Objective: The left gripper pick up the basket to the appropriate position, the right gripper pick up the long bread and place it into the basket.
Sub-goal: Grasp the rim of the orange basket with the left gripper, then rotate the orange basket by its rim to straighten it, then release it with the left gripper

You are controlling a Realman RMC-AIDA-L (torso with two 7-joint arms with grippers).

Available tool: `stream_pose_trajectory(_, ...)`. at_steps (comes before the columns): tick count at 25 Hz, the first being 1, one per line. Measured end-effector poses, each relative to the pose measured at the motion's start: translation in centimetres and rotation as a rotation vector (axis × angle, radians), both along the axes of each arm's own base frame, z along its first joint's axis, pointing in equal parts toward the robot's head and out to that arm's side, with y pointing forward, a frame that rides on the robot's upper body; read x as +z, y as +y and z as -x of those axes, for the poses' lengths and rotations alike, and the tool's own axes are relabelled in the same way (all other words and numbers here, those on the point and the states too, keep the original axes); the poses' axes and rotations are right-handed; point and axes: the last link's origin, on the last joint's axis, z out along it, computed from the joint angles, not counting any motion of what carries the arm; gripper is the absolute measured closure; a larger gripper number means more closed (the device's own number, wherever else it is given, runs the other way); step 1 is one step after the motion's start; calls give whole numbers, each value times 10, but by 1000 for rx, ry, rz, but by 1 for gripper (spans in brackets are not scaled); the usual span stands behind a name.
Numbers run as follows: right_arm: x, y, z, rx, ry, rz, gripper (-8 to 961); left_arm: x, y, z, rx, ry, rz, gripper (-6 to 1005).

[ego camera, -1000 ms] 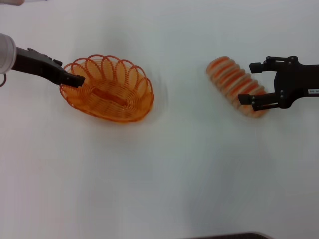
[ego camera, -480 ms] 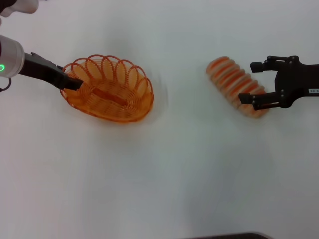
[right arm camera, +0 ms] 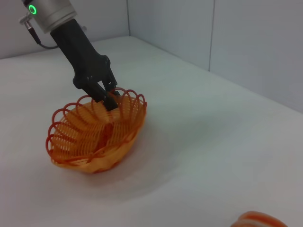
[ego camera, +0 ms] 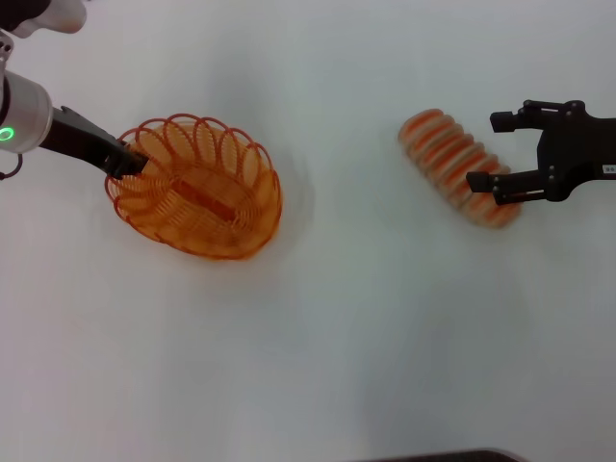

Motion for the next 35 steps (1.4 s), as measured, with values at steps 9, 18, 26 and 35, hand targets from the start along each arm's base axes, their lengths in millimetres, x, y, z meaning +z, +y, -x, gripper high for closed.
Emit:
stream_pose_trajectory(9, 3, 1, 0, -5, 9, -15, 25, 4, 3, -10, 93, -39, -15, 785)
stream_pose_trajectory(18, 11, 5, 2, -12, 43, -55, 25, 18, 6, -27, 286, -95, -25, 886)
stream_pose_trajectory(26, 17, 10, 4, -26, 87, -110, 25, 29, 8, -40, 397, -166, -21, 901)
stream_pose_trajectory(35, 20, 19, 5, -91, 115, -146, 25, 14, -5, -37, 519, -327, -28, 909)
